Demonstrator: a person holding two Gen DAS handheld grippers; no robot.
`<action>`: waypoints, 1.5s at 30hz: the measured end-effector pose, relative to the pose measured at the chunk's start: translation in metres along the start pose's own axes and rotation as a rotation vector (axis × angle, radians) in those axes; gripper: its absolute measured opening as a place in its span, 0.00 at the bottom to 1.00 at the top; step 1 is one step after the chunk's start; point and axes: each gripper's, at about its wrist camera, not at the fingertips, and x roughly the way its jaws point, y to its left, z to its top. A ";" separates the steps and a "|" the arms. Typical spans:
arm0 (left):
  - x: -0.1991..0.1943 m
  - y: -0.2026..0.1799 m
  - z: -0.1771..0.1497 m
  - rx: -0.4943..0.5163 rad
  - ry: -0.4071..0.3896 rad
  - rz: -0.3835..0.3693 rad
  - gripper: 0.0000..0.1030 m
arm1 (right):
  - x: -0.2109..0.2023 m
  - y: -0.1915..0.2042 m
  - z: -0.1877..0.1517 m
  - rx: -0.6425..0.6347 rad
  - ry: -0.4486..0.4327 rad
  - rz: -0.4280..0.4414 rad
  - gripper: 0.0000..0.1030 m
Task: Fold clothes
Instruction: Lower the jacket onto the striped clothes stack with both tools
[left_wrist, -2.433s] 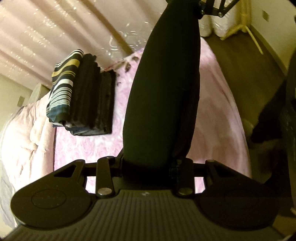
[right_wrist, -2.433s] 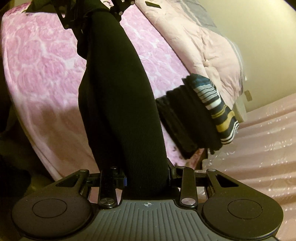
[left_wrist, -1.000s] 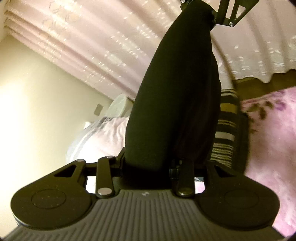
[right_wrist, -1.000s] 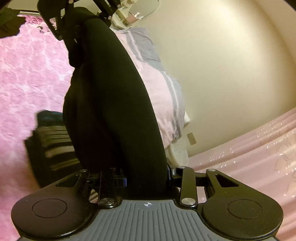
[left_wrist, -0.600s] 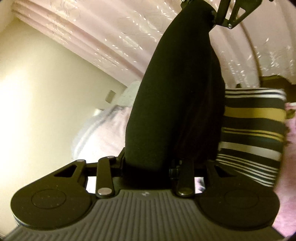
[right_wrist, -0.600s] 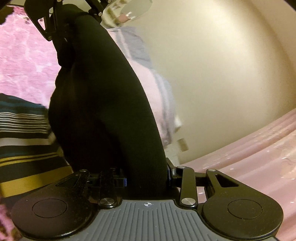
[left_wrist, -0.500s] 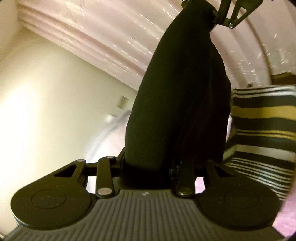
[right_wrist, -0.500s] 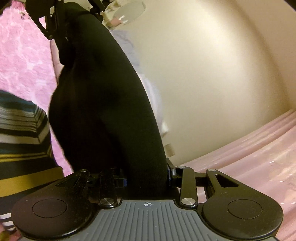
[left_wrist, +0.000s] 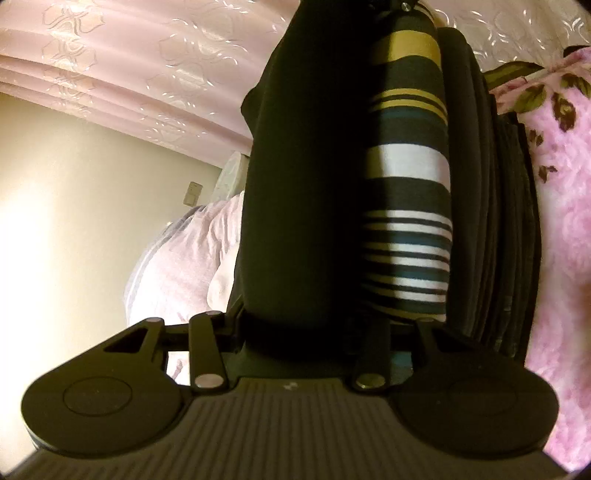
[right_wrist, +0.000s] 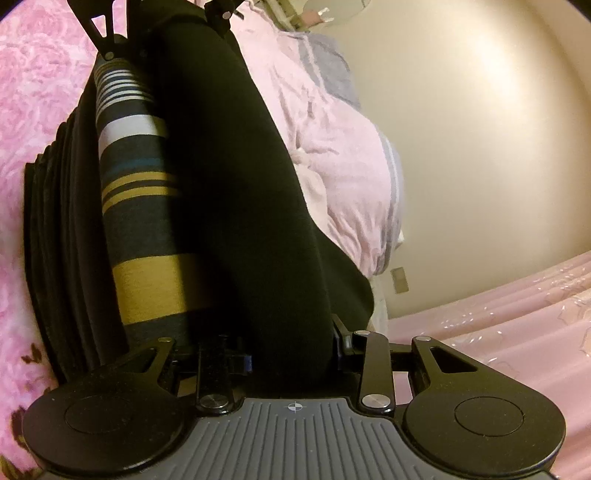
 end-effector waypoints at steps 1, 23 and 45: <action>0.001 0.000 0.000 0.000 -0.001 0.003 0.38 | -0.004 -0.006 0.004 -0.003 -0.001 -0.014 0.34; -0.064 -0.034 -0.015 0.005 -0.018 0.098 0.30 | -0.054 -0.003 -0.031 0.126 0.017 -0.057 0.34; -0.055 -0.057 -0.028 -0.053 0.056 0.001 0.43 | -0.057 0.028 -0.065 -0.010 0.063 -0.022 0.42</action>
